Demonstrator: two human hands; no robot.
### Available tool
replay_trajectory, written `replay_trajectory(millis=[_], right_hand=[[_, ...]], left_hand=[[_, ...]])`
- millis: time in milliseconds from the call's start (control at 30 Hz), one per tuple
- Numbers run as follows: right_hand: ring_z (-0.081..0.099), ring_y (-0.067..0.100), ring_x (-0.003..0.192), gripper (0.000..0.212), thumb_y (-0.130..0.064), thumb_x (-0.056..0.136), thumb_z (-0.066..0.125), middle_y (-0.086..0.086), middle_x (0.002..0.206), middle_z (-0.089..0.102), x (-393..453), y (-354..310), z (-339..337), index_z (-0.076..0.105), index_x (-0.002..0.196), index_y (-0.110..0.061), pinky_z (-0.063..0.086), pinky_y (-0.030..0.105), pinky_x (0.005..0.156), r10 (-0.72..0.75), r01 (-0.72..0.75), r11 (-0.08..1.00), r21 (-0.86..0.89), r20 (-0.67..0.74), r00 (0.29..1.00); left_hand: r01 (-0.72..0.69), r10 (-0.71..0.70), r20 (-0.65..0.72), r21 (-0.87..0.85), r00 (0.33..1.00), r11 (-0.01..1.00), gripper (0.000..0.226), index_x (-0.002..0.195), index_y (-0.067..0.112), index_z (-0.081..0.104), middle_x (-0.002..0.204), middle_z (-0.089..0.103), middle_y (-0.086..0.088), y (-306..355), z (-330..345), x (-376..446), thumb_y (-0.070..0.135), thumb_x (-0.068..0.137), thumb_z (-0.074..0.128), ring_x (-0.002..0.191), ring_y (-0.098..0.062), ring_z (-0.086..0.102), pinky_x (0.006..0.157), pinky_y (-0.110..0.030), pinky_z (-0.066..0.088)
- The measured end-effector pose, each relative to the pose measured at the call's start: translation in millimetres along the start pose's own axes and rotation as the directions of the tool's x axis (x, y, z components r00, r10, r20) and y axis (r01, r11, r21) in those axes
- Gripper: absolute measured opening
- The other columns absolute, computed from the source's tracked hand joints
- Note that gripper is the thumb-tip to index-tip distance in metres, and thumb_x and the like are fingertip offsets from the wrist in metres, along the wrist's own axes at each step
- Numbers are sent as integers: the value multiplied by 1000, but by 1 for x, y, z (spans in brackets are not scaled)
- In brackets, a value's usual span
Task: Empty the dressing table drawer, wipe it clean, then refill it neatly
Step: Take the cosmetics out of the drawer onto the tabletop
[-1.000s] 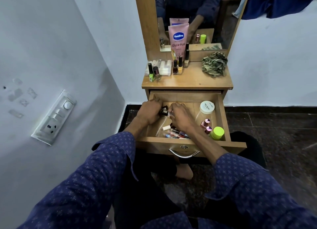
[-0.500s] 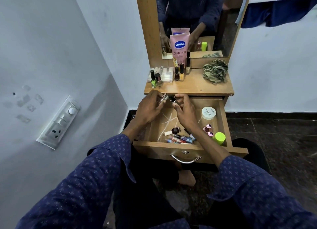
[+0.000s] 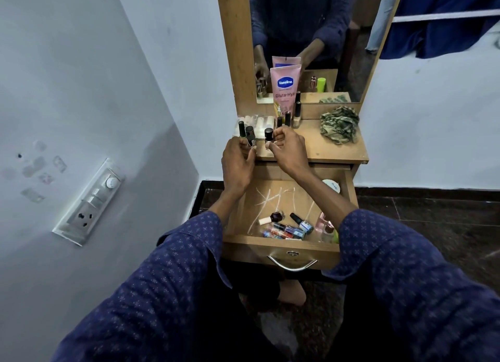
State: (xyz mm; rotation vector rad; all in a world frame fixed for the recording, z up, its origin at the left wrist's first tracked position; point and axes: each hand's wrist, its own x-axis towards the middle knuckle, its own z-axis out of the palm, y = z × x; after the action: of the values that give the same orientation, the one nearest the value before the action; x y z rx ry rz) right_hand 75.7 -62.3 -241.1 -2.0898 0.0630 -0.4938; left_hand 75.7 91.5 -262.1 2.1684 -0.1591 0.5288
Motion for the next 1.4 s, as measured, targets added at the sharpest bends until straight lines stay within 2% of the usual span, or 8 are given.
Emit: replay_trajectory(millis=[133,500,633,767,833,933,1167,1400], right_hand=[[65,7,78,25,-7,86,82,-4,91,68,11,0,13,65,99,-20,62,30,77,4,-3,999,-43,25,1000],[67,13,88,34,-8,81,86,0,100,67,13,0,22,68,109,-14,62,34,79,18,-20,996,-85,-14,1000],[62,11,92,35,-5,81,84,-2,108,59,-9,-2,12,62,108,-13,58,26,77,-32,25,996,-85,-87,996],[61,8,82,19,-5,85,80,-2,99,62,-47,6,-4,65,95,-13,52,15,69,-90,85,990,-109,-35,995],[62,8,76,13,-5,86,78,-3,90,66,-65,19,-11,68,89,-13,53,22,66,-97,101,986,-129,44,994],[61,6,72,12,-10,87,74,-8,82,67,-91,44,-20,69,85,-20,56,32,68,-65,107,959,-264,163,984],[68,29,79,8,-19,84,73,6,83,70,-114,63,-21,67,79,-18,59,42,69,77,87,853,-515,289,954],[66,39,95,19,-22,86,81,17,100,70,-122,53,-21,71,93,-9,55,40,75,120,162,724,-670,354,928]], left_hand=[[30,-30,-29,-22,999,999,16,106,16,62,101,67,3,-1,2,5,27,98,72,88,-12,64,80,-34,55],[34,-37,-26,-95,999,995,30,108,22,59,97,68,4,-6,2,5,31,91,82,86,-11,67,78,-37,59],[31,-32,-24,-74,999,997,37,106,22,51,87,63,6,-11,-1,-6,30,90,82,78,-9,63,73,-33,55],[-61,62,264,-11,962,998,25,95,22,60,80,68,11,-23,-3,-23,33,90,82,72,-2,64,69,-32,55],[-131,85,475,64,876,989,22,92,23,66,84,71,10,-31,-3,-29,36,88,83,76,-6,66,74,-39,58],[-263,97,647,164,757,951,28,92,21,69,87,73,4,-35,-5,-43,44,87,83,78,-16,67,74,-44,58],[-495,134,718,320,683,808,27,94,27,67,95,72,5,-41,-7,-69,49,87,79,85,-16,67,73,-33,51],[-493,89,739,349,668,797,21,92,29,70,94,72,8,-36,-7,-75,46,86,81,86,-13,66,78,-32,54]])
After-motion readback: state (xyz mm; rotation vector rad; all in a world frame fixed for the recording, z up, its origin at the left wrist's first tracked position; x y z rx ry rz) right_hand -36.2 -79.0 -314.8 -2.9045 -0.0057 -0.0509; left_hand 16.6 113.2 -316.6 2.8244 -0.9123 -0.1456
